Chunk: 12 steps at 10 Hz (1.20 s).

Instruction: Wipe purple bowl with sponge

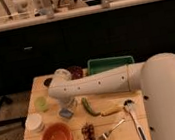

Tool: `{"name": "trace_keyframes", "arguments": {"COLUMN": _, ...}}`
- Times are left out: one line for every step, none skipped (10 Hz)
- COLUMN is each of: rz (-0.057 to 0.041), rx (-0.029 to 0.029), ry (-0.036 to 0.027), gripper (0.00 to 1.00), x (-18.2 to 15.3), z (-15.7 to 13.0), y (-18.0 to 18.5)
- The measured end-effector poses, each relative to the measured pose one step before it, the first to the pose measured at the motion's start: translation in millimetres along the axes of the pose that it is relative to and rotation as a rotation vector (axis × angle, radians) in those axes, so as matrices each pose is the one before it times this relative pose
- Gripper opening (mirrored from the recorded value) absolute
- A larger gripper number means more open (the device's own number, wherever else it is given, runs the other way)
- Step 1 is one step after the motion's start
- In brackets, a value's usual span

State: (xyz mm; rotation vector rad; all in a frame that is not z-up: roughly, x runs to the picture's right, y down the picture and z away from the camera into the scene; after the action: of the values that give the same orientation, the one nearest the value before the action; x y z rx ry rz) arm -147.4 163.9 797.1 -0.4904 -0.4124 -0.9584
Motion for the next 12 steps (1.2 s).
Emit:
{"name": "trace_keyframes", "arguments": {"rz": -0.00211, "rx": -0.00212, "ry": 0.00208, "gripper": 0.0, "x": 2.71, "z": -1.93, "y": -3.24}}
{"name": "trace_keyframes", "arguments": {"rz": 0.00154, "rx": -0.0046, "ry": 0.00704, "gripper": 0.0, "x": 5.09, "z": -1.67, "y": -0.45}}
{"name": "trace_keyframes", "arguments": {"rz": -0.00211, "rx": 0.00215, "ry": 0.0031, "gripper": 0.0, "x": 2.07, "z": -1.0, "y": -3.76}}
{"name": "trace_keyframes", "arguments": {"rz": -0.00135, "rx": 0.0026, "ry": 0.00456, "gripper": 0.0, "x": 3.55, "z": -1.07, "y": -4.41}}
{"name": "trace_keyframes", "arguments": {"rz": 0.00442, "rx": 0.00296, "ry": 0.00399, "gripper": 0.0, "x": 6.26, "z": -1.02, "y": -3.59}}
{"name": "trace_keyframes", "arguments": {"rz": 0.00349, "rx": -0.00345, "ry": 0.00592, "gripper": 0.0, "x": 7.28, "z": -0.98, "y": -2.35}}
{"name": "trace_keyframes", "arguments": {"rz": -0.00084, "rx": 0.00127, "ry": 0.00241, "gripper": 0.0, "x": 7.21, "z": -0.83, "y": -7.0}}
{"name": "trace_keyframes", "arguments": {"rz": 0.00008, "rx": 0.00114, "ry": 0.00464, "gripper": 0.0, "x": 9.32, "z": -1.47, "y": -8.74}}
{"name": "trace_keyframes", "arguments": {"rz": -0.001, "rx": -0.00181, "ry": 0.00137, "gripper": 0.0, "x": 5.1, "z": -0.81, "y": -5.49}}
{"name": "trace_keyframes", "arguments": {"rz": -0.00135, "rx": 0.00266, "ry": 0.00123, "gripper": 0.0, "x": 6.19, "z": -0.58, "y": -8.37}}
{"name": "trace_keyframes", "arguments": {"rz": -0.00115, "rx": 0.00028, "ry": 0.00064, "gripper": 0.0, "x": 6.27, "z": -0.8, "y": -9.6}}
{"name": "trace_keyframes", "arguments": {"rz": -0.00104, "rx": -0.00248, "ry": -0.00076, "gripper": 0.0, "x": 4.96, "z": 0.55, "y": -7.21}}
